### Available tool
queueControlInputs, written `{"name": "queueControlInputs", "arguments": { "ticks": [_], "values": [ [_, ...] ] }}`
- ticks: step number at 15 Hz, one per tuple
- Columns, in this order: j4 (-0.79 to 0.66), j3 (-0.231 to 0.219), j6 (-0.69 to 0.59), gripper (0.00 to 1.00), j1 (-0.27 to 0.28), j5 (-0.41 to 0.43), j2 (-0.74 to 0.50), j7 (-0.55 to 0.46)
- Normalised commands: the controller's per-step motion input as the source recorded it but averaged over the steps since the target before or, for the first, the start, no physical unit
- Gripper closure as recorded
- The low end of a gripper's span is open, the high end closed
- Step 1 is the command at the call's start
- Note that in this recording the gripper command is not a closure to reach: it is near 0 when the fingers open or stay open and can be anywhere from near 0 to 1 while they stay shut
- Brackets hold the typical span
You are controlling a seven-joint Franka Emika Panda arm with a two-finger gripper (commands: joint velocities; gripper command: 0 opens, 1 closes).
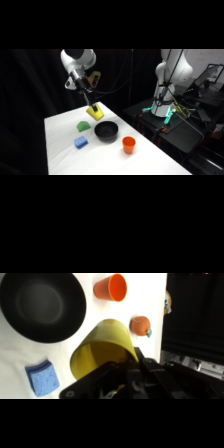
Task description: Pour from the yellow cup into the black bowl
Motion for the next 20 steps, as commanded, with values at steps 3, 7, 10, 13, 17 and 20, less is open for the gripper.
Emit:
{"name": "queueControlInputs", "arguments": {
  "ticks": [3,7,10,13,17,20],
  "values": [
    [-0.60,0.049,0.72,0.15,0.270,-0.373,-0.68,0.32],
    [-0.52,0.133,0.83,0.15,0.269,-0.435,-0.45,0.42],
    [-0.28,0.135,0.84,0.15,0.232,-0.553,-0.09,0.56],
    [-0.01,0.079,0.54,0.15,0.155,-0.497,0.21,0.54],
    [0.24,0.034,0.16,0.15,0.087,-0.281,0.34,0.34],
    [0.35,0.039,0.01,0.15,0.070,-0.165,0.34,0.18]
  ]
}}
